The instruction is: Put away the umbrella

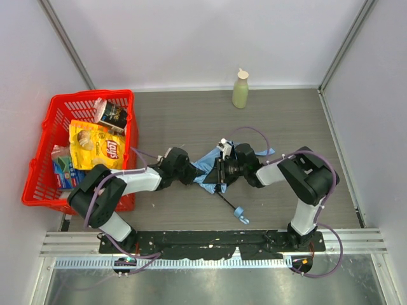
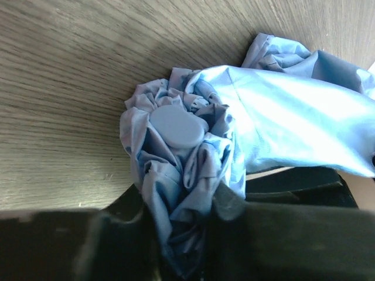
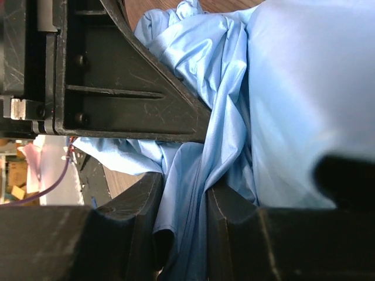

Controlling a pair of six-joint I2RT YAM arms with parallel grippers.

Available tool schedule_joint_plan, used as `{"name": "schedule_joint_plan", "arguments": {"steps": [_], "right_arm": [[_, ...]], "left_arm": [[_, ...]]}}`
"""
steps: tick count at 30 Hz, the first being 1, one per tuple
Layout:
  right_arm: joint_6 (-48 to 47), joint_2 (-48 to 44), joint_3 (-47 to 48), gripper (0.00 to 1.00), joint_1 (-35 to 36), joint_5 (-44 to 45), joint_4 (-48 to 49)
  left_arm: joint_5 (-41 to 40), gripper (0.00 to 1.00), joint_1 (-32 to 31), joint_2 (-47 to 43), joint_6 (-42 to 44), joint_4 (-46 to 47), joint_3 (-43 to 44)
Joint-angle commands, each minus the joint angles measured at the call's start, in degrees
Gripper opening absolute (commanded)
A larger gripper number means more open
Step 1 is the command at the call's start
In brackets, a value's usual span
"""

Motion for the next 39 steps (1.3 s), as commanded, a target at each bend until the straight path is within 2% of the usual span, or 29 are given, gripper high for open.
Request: {"name": "schedule_joint_plan", "arguments": {"steps": [1,4,5,8,10,11,14,18,25,26,33,39], "right_arm": [[-5.01,-4.8,0.57,0.06,1.33,3.07,-22.4],[-8.79,-12.78,4.33,0.21,2.38,12.88,-32.51],[-10.11,-14.56,5.13,0.3,3.43,18.67,-38.02],[-12.75,-23.53,9.78,0.46,6.16,28.1,-48.07],[-14.68,-27.57,11.9,0.55,8.27,33.48,-50.8],[-15.39,-29.85,13.13,0.65,10.19,37.49,-51.69],[-20.55,-32.59,14.54,0.71,15.64,44.89,-52.76],[-27.94,-33.21,12.0,0.72,22.06,50.53,-43.74],[-41.04,-23.73,10.51,0.72,31.64,63.36,-32.64],[-41.49,-22.32,9.72,0.72,32.09,66.51,-31.5],[-42.64,-16.69,5.06,0.68,33.15,70.4,-26.04],[-43.43,-10.72,3.47,0.69,33.15,77.33,-21.65]], "left_arm": [[-3.6,0.0,-0.08,0.97,2.46,-5.46,-1.53],[-3.6,0.0,0.01,0.53,1.75,-9.59,-1.0],[-3.6,0.0,0.01,0.45,1.58,-11.6,-0.22],[-3.6,0.0,0.01,0.53,1.4,-16.53,1.98],[-1.75,0.0,0.01,0.79,1.14,-18.64,3.21],[-1.4,0.0,-0.08,0.97,0.96,-20.22,3.91],[-0.87,0.0,-0.08,1.5,0.61,-22.6,5.15],[0.62,0.0,-0.17,2.46,-0.09,-24.8,6.46],[0.45,0.0,-0.08,3.34,-0.53,-29.46,8.58],[0.62,0.0,-0.08,3.52,-0.62,-29.81,8.75],[1.76,0.0,-0.17,4.49,-1.15,-30.25,8.84],[3.08,0.0,-0.17,5.02,-1.76,-30.25,8.84]]}}
